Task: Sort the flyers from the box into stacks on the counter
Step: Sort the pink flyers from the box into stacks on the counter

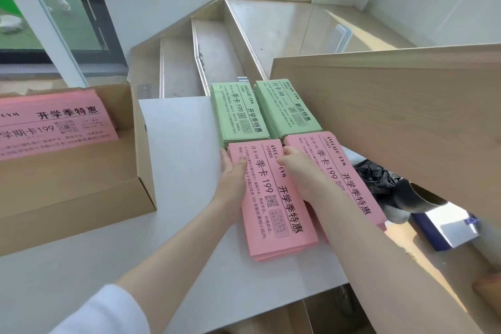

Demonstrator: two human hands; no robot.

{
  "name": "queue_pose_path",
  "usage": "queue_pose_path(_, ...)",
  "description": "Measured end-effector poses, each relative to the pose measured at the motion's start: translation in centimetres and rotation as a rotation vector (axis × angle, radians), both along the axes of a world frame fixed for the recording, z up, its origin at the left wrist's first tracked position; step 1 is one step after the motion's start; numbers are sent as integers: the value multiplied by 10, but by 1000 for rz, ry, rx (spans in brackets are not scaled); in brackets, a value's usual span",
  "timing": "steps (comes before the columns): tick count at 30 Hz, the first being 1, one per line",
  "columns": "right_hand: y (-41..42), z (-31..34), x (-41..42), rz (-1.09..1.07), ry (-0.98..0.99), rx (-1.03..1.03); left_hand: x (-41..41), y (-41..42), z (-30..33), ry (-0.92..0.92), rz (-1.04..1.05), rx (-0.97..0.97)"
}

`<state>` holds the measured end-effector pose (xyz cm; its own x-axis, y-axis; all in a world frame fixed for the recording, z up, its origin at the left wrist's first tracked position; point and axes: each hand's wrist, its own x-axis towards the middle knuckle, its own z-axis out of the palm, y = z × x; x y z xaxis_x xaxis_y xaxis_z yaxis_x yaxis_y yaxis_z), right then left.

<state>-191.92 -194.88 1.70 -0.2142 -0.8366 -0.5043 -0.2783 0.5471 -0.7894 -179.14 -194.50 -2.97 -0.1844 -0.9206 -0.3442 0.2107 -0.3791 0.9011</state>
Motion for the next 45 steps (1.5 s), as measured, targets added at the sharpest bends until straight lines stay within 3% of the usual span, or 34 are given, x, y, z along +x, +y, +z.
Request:
queue_pose_path(4, 26, 14, 0, 30, 20, -21, 3, 26, 12, 103, 74, 16)
queue_pose_path(11, 86, 3, 1, 179, 203, -152, 0, 87, -3, -5, 29, -42)
queue_pose_path(17, 70, -5, 7, 239, 359, -204, -9, 80, -12, -87, 47, -91)
queue_pose_path(22, 77, -5, 2, 283, 411, -213, -4, 77, -14, -47, 16, -82)
queue_pose_path(27, 89, -10, -1, 352, 640, -350, 3, 64, -10, -27, 65, -85)
queue_pose_path(33, 81, -21, 5, 465, 655, -313, -11, 66, -26, -129, 38, -122)
queue_pose_path(38, 77, -19, 2, 503, 694, -291, -14, 66, -16, -106, 39, -103)
queue_pose_path(40, 78, -14, 3, 463, 689, -357, -5, 70, -4, -93, 51, -133)
queue_pose_path(45, 67, 10, 36, 415, 542, -672, 58, 79, 31, -308, 79, -441)
